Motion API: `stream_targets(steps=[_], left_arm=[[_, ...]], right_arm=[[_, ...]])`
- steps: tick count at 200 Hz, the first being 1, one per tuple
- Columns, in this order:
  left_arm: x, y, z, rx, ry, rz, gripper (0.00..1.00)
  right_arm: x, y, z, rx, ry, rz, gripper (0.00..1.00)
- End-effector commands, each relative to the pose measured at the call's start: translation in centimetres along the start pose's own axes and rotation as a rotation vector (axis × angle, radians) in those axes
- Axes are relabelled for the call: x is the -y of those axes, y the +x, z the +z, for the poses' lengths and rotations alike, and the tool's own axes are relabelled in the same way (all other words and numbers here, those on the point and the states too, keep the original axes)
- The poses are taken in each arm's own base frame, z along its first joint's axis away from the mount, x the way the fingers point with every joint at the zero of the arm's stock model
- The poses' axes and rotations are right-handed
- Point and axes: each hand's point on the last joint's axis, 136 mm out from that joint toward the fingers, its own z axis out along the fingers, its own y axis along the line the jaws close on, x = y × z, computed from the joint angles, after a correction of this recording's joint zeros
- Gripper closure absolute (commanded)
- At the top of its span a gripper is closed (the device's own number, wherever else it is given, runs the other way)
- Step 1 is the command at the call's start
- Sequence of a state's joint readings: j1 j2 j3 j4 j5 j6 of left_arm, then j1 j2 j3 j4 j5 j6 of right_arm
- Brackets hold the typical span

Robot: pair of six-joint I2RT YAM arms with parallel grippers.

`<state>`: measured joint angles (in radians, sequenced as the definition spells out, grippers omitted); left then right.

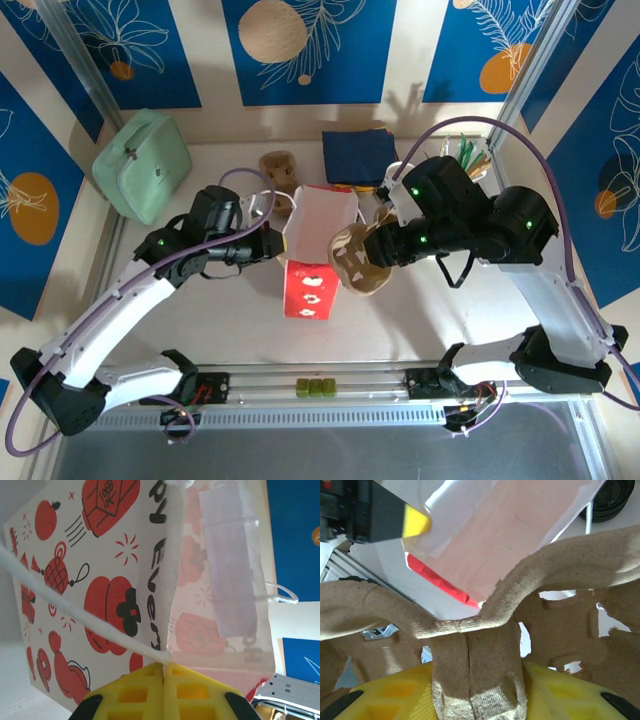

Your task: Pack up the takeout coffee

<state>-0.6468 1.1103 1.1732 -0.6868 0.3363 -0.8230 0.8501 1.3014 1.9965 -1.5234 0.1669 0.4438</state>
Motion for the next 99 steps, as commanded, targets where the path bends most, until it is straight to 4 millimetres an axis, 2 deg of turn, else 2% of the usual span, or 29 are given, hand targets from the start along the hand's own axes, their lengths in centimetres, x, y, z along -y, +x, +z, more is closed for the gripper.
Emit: stream_targets(steps=[1,21,49,72,99], left_arm=[[0.2,0.6,0.6,-0.022,0.027,0.009,1.00],[-0.8,1.0,0.8,-0.026,0.002,0.003,1.00],[-1.5,1.1,0.1,-0.013,-0.044,0.017,0.86],[-1.5,0.6,-1.0,0.019,-0.071,0.047,0.68],[-1.3,0.4,-2.2,0.035,-0.093,0.073,0.59]], right_arm=[[-0.4,0.1,-0.2,-0.014,-0.020,-0.038,0.57],[-0.6,-0.3,0.2,-0.010,-0.026,-0.069,0.57],[-1.2,-1.4,1.2,-0.015,-0.049,-0.126,0.57],[-2.7,-2.3,1.9,-0.017,-0.120,-0.224,0.56],[-3.4,-4.0,2.9,0.013,-0.156,-0.327,0.57]])
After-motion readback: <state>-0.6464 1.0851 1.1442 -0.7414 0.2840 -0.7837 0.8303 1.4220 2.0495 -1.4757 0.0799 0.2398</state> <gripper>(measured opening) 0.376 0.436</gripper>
